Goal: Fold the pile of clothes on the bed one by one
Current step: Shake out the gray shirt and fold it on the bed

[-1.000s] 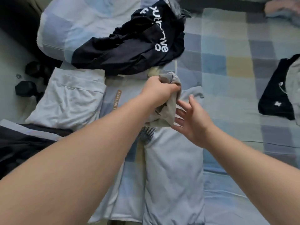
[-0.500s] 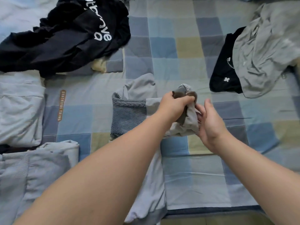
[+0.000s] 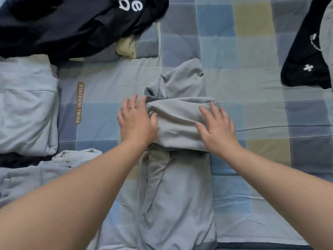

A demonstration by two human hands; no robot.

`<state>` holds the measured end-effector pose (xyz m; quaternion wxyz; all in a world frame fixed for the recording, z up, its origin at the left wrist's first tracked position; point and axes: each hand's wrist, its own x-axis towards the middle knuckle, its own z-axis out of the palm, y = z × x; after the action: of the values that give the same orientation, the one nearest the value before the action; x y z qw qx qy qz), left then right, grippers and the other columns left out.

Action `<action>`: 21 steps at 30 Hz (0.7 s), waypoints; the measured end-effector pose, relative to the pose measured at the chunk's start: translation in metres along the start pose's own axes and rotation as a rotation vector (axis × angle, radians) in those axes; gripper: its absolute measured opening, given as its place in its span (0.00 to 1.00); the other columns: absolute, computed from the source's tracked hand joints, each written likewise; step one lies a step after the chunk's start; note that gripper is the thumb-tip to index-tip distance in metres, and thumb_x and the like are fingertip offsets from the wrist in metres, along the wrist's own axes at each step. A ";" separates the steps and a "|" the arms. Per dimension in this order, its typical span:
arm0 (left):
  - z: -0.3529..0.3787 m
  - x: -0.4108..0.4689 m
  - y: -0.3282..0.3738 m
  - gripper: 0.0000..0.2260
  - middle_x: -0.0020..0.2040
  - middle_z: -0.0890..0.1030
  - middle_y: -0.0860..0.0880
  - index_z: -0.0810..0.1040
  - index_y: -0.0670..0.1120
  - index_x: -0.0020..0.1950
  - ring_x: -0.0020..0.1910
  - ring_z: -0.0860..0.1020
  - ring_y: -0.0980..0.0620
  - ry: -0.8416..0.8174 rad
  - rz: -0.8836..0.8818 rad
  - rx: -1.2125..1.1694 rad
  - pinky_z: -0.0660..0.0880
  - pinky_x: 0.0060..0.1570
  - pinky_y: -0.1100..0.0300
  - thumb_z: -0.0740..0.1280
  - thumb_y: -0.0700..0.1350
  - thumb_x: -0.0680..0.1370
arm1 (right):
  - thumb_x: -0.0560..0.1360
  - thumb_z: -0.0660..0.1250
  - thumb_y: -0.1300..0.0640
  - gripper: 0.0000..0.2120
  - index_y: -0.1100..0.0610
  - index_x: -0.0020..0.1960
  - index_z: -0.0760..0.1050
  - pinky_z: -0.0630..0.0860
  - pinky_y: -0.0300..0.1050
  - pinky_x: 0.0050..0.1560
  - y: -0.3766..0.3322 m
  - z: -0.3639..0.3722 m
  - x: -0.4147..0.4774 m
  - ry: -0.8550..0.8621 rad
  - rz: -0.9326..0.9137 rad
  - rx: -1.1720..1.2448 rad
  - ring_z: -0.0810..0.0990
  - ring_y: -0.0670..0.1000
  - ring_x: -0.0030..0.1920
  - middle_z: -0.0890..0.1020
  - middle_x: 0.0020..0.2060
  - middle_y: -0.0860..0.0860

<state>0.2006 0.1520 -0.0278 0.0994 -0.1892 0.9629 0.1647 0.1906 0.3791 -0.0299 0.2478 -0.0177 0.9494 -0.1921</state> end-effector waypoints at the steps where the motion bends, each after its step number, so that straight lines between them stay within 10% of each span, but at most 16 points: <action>1: 0.014 0.000 0.002 0.26 0.80 0.61 0.48 0.65 0.52 0.76 0.79 0.56 0.42 0.011 0.160 0.016 0.56 0.74 0.43 0.64 0.55 0.79 | 0.82 0.54 0.40 0.28 0.39 0.80 0.52 0.45 0.61 0.77 0.000 0.011 0.009 -0.008 -0.018 -0.073 0.42 0.55 0.81 0.45 0.82 0.47; 7: 0.121 0.024 -0.011 0.28 0.83 0.47 0.53 0.51 0.62 0.81 0.82 0.43 0.45 -0.134 0.346 0.182 0.43 0.77 0.36 0.47 0.65 0.81 | 0.77 0.42 0.30 0.34 0.38 0.81 0.44 0.41 0.67 0.76 0.022 0.089 0.073 0.010 -0.080 -0.287 0.40 0.58 0.81 0.41 0.82 0.48; 21: 0.169 0.041 -0.030 0.28 0.83 0.53 0.52 0.57 0.61 0.80 0.81 0.50 0.44 0.104 0.395 0.164 0.46 0.77 0.35 0.53 0.62 0.79 | 0.76 0.52 0.36 0.34 0.45 0.80 0.57 0.47 0.70 0.76 0.041 0.141 0.095 0.330 -0.175 -0.309 0.54 0.63 0.80 0.55 0.81 0.55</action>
<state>0.1966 0.1725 -0.2035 0.0303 0.0034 0.9953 0.0918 0.1772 0.3545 -0.2019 0.0662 -0.1057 0.9900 -0.0656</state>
